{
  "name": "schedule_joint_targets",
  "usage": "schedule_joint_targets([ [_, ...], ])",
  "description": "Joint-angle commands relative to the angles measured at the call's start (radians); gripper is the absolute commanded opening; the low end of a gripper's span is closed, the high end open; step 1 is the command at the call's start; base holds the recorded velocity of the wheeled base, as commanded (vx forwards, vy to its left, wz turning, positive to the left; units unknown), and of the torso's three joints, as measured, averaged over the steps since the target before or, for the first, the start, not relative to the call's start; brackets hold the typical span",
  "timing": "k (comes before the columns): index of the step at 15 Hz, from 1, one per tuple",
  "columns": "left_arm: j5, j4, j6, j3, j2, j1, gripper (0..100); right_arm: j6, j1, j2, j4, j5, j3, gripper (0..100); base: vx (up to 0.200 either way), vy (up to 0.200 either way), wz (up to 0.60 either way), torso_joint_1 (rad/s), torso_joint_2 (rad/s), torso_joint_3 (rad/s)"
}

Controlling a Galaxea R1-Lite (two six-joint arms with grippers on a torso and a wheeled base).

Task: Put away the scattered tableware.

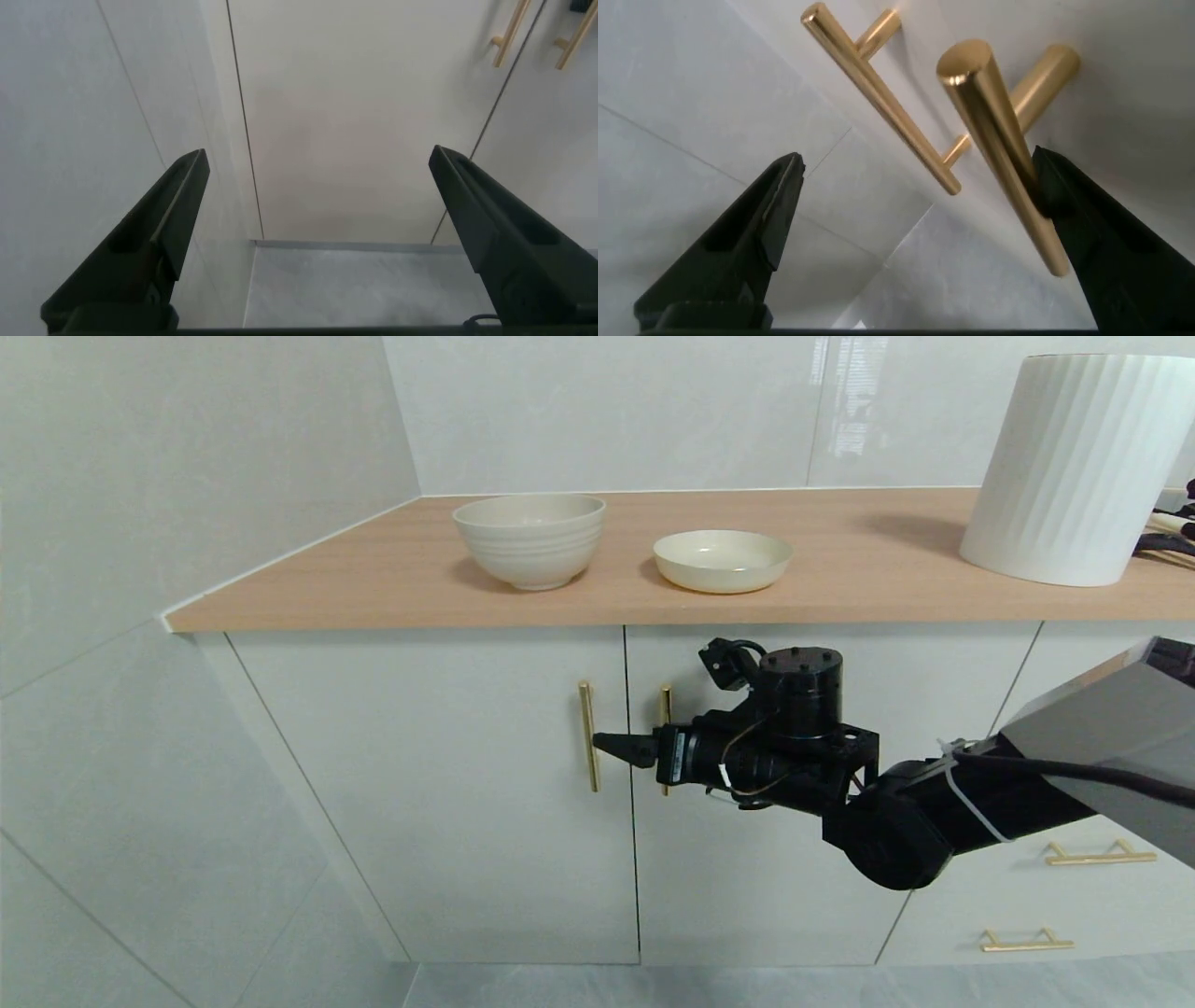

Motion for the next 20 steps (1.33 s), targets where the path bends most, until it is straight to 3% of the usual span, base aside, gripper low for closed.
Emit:
schedule_joint_targets([
  [1,-0.003,0.0,0.019,0.0,0.0,0.0,100,0.004,0.011,0.004,0.001,0.02,-0.011,100,0.0,0.0,0.0,0.0,0.0,0.0],
  [3,-0.002,0.0,0.022,0.0,0.0,0.0,100,0.006,0.014,-0.005,0.001,0.03,-0.004,100,0.0,0.0,0.0,0.0,0.0,0.0],
  [4,0.001,0.001,0.05,0.0,0.0,0.0,100,0.007,0.029,-0.016,0.001,0.03,0.005,100,0.0,0.0,0.0,0.0,0.0,0.0],
  [5,0.0,-0.002,0.098,0.0,0.0,0.0,100,0.007,0.04,-0.027,0.001,0.03,0.025,100,0.0,0.0,0.0,0.0,0.0,0.0],
  [7,-0.003,-0.002,0.105,0.0,0.0,0.0,100,0.009,0.057,-0.05,0.001,0.03,0.058,100,0.0,0.0,0.0,0.0,0.0,0.0],
  [8,-0.002,-0.082,0.114,-0.046,0.0,0.0,100,0.007,0.067,-0.062,0.0,0.04,0.085,100,0.0,0.0,0.0,0.0,0.0,0.0],
  [9,-0.009,-0.082,0.101,-0.114,0.021,-0.003,100,0.007,0.069,-0.068,0.0,0.041,0.099,100,0.0,0.0,0.0,0.0,0.0,0.0],
  [10,-0.042,-0.008,0.093,-0.192,0.094,-0.029,100,0.007,0.071,-0.07,-0.01,0.041,0.11,100,0.0,0.0,0.0,0.0,0.0,0.0],
  [13,-0.253,0.056,0.09,-0.357,0.342,-0.038,100,0.006,0.074,-0.099,-0.089,0.043,0.193,100,0.0,0.0,0.0,0.0,0.0,0.0],
  [15,-0.321,0.055,0.088,-0.445,0.5,-0.038,100,0.006,0.086,-0.11,-0.112,0.047,0.222,100,0.0,0.0,0.0,0.0,0.0,0.0],
  [16,-0.37,0.049,0.088,-0.534,0.673,-0.041,100,0.004,0.095,-0.11,-0.115,0.078,0.232,100,0.0,0.0,0.0,0.0,0.0,0.0],
  [18,-0.387,-0.02,0.062,-0.62,0.908,-0.139,100,0.004,0.109,-0.111,-0.117,0.086,0.245,100,0.0,0.0,0.0,0.0,0.0,0.0],
  [19,-0.387,-0.103,0.03,-0.635,1.014,-0.192,100,0.004,0.112,-0.116,-0.117,0.086,0.251,100,0.0,0.0,0.0,0.0,0.0,0.0],
  [20,-0.387,-0.151,0.021,-0.637,1.06,-0.216,100,0.006,0.114,-0.117,-0.117,0.087,0.254,100,0.0,0.0,0.0,0.0,0.0,0.0],
])
